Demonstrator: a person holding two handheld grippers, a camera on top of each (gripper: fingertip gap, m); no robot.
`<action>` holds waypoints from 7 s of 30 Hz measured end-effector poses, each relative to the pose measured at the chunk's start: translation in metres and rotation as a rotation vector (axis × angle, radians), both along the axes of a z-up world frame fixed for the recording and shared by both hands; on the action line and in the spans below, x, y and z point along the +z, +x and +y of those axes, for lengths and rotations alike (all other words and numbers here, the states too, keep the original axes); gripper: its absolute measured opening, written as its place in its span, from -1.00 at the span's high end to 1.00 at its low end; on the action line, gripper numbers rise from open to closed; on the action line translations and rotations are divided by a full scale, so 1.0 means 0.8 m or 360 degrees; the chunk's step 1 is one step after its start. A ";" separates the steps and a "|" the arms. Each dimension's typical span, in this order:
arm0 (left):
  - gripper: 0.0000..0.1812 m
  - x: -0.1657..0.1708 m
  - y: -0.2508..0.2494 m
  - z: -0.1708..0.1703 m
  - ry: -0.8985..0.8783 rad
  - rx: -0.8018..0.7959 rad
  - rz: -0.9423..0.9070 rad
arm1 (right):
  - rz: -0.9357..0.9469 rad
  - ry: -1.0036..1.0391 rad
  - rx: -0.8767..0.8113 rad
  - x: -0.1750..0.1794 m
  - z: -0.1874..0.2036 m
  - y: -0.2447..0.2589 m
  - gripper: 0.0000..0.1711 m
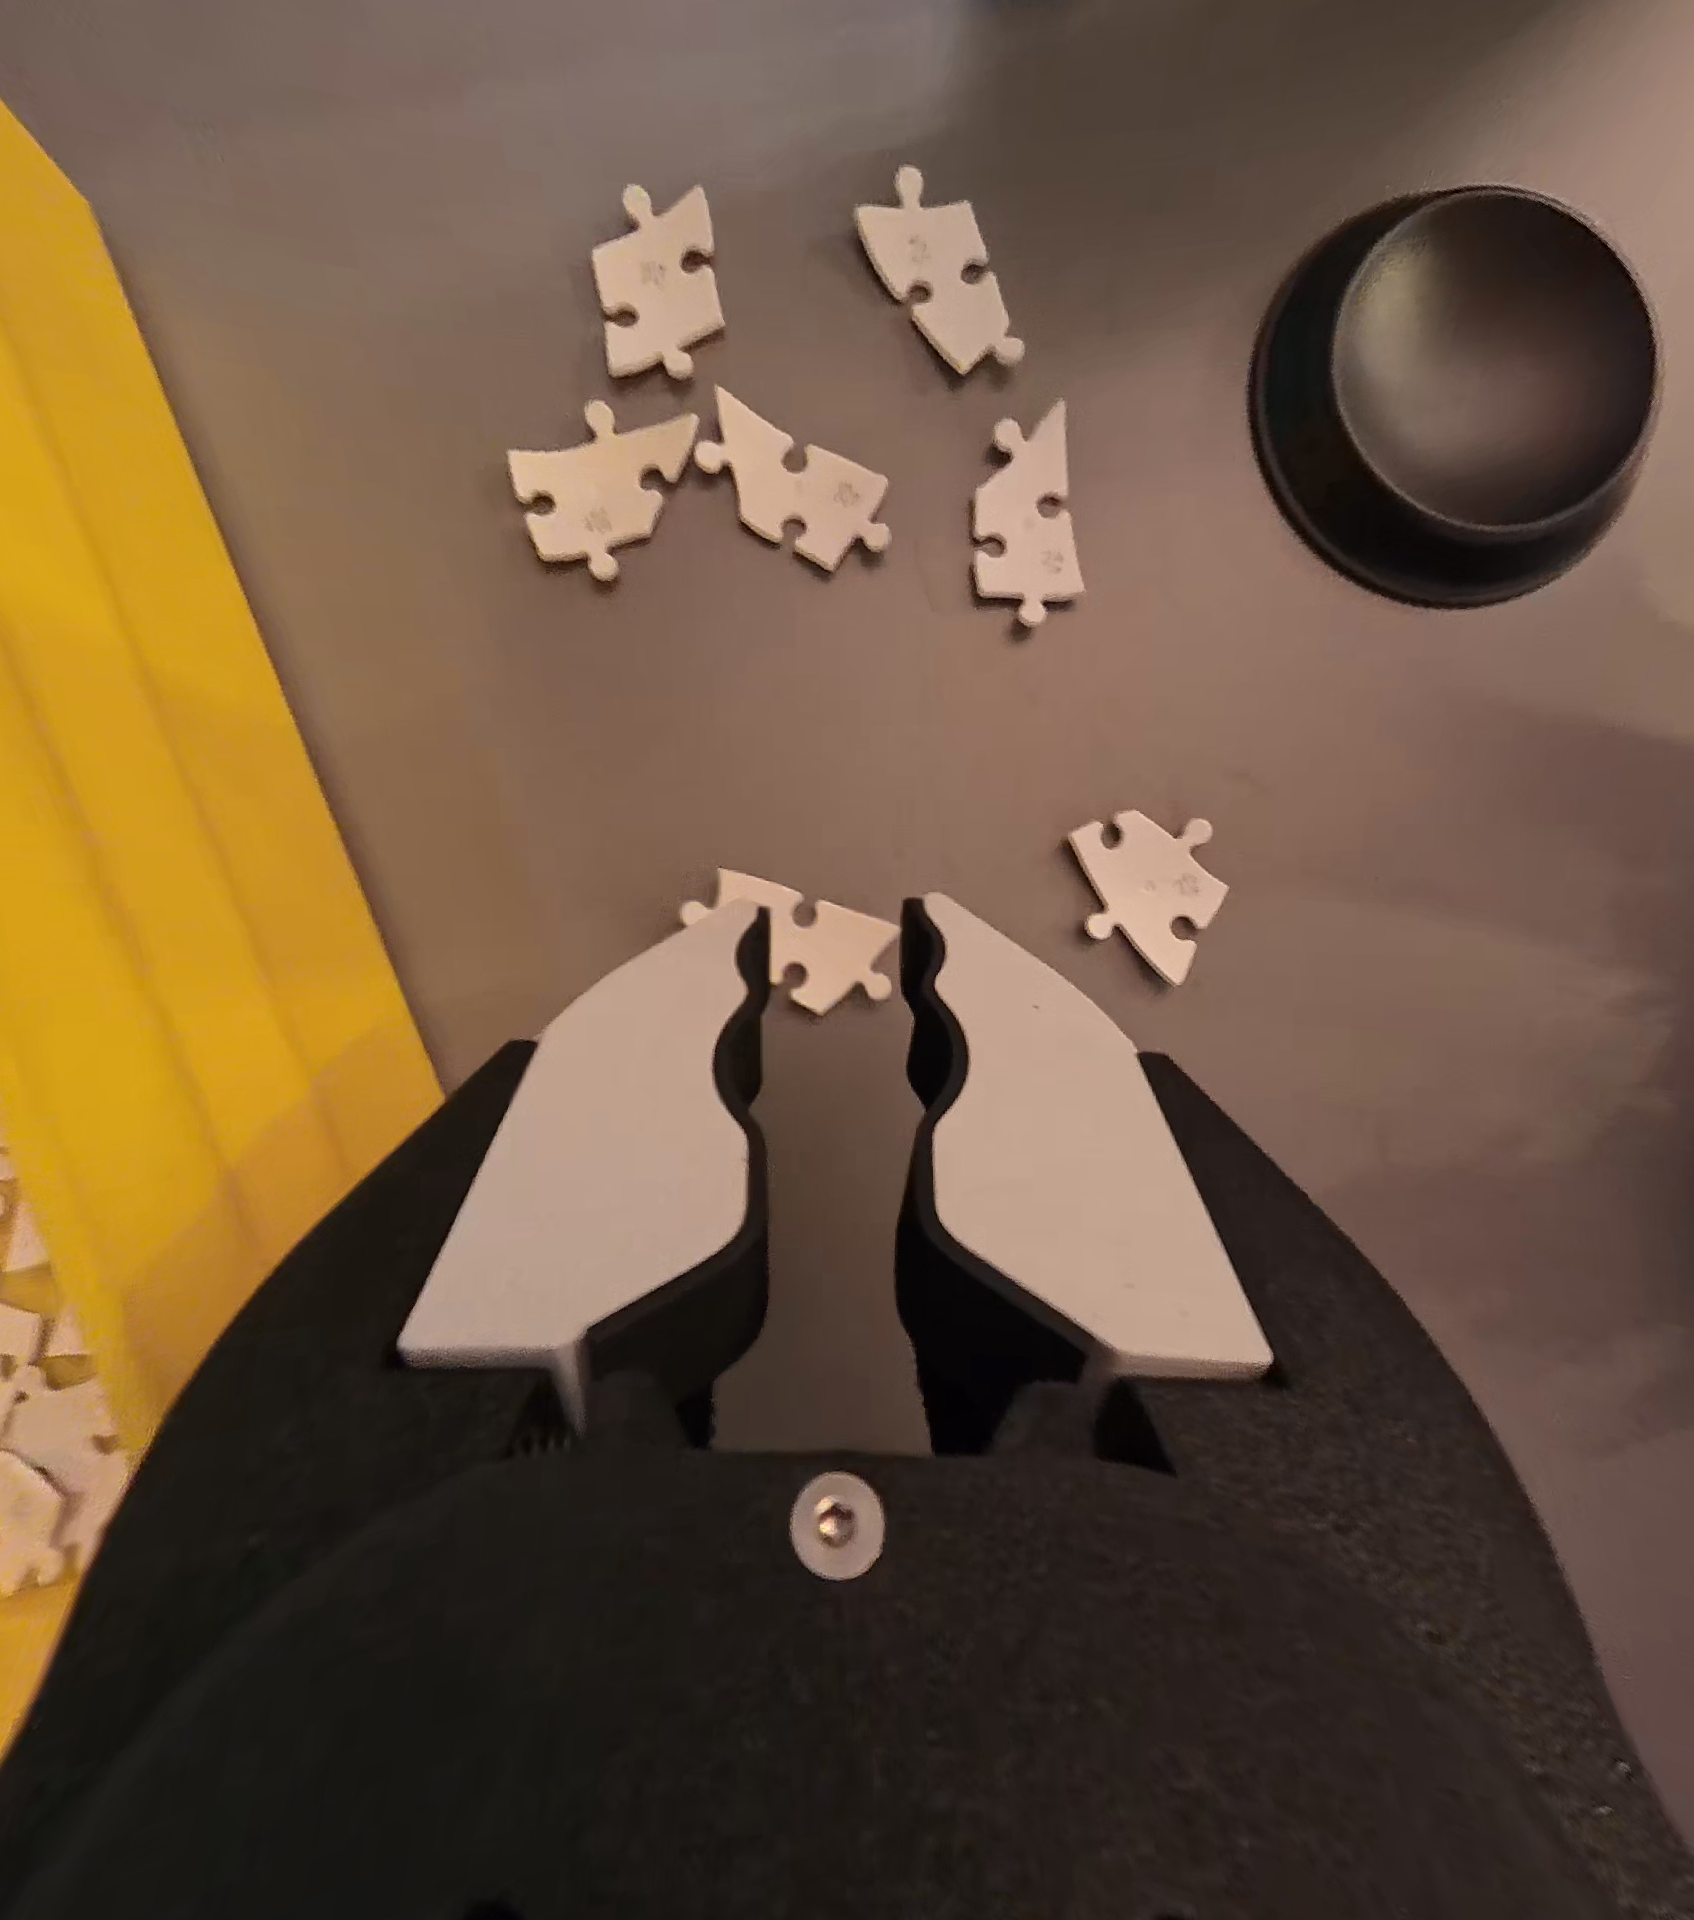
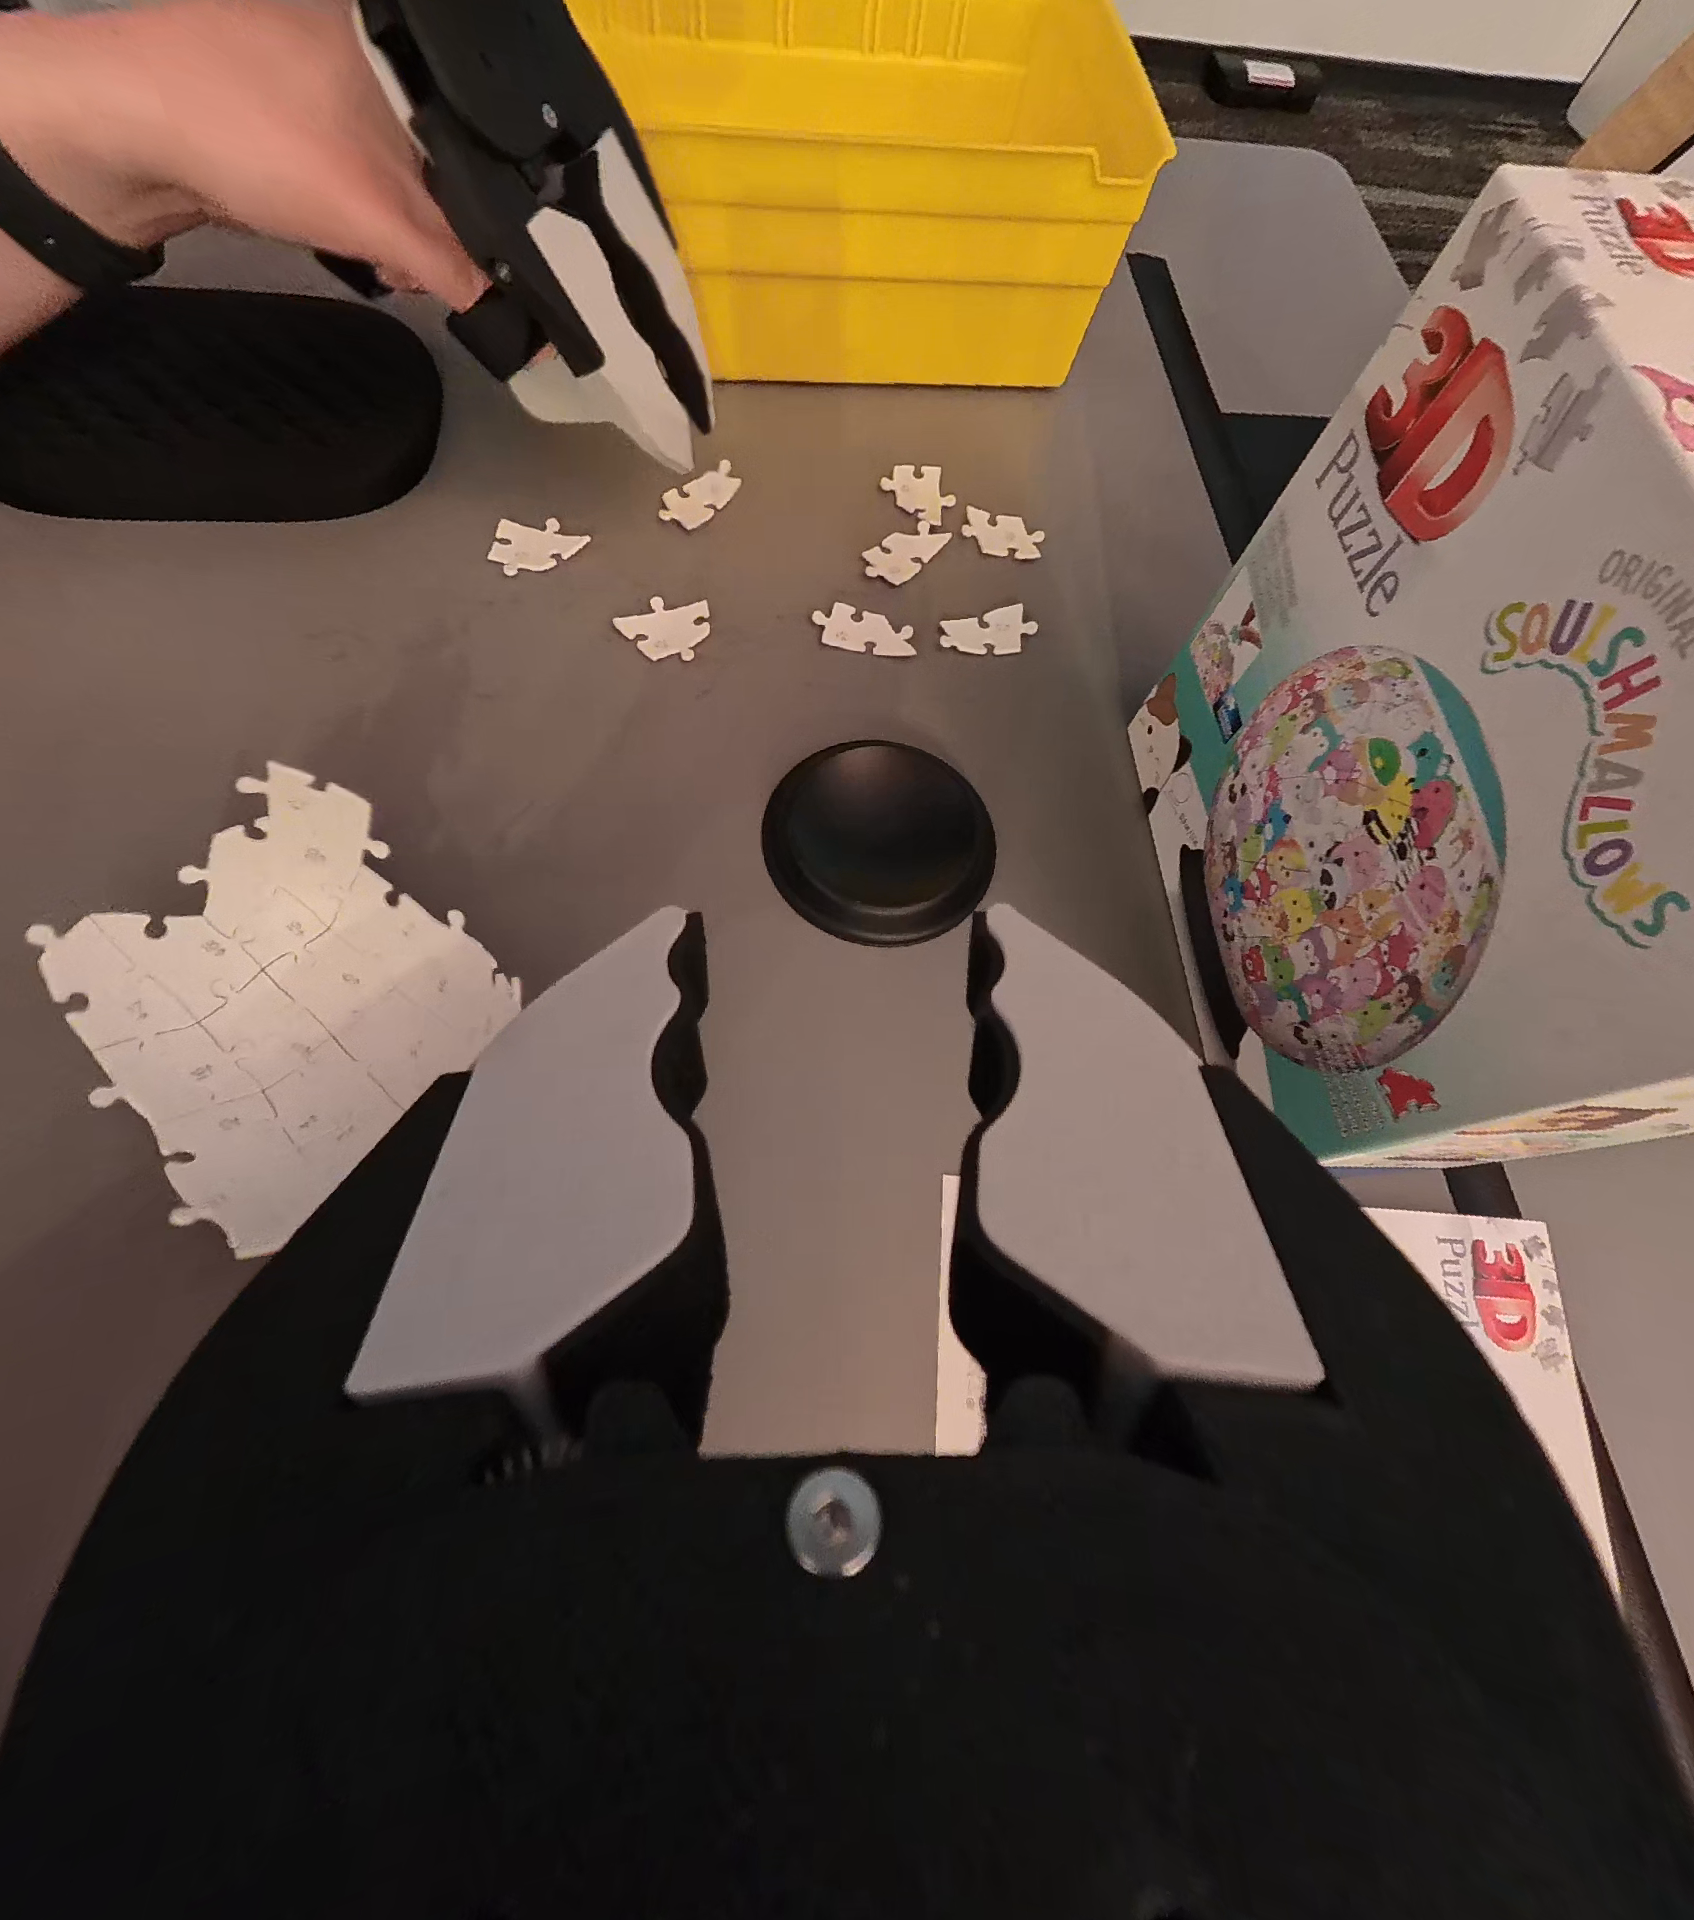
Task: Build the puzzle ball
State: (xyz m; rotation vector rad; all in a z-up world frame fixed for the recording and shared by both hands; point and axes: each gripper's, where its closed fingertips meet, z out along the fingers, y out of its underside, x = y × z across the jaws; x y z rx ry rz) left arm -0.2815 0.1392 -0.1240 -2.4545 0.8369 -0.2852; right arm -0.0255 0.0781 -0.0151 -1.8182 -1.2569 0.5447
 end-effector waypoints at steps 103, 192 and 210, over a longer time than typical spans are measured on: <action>0.76 0.191 0.135 -0.195 0.1023 -0.1172 0.0319 | 0.0853 -0.1165 0.0724 0.048 -0.119 -0.155 0.97; 0.70 0.153 0.110 -0.228 0.0496 -0.0291 -0.0364 | 0.0496 -0.0554 0.0406 0.025 -0.055 -0.058 0.97; 0.57 0.007 0.175 -0.249 -0.0129 -0.0176 -0.0747 | 0.0541 -0.0834 0.0697 -0.001 -0.090 -0.102 0.97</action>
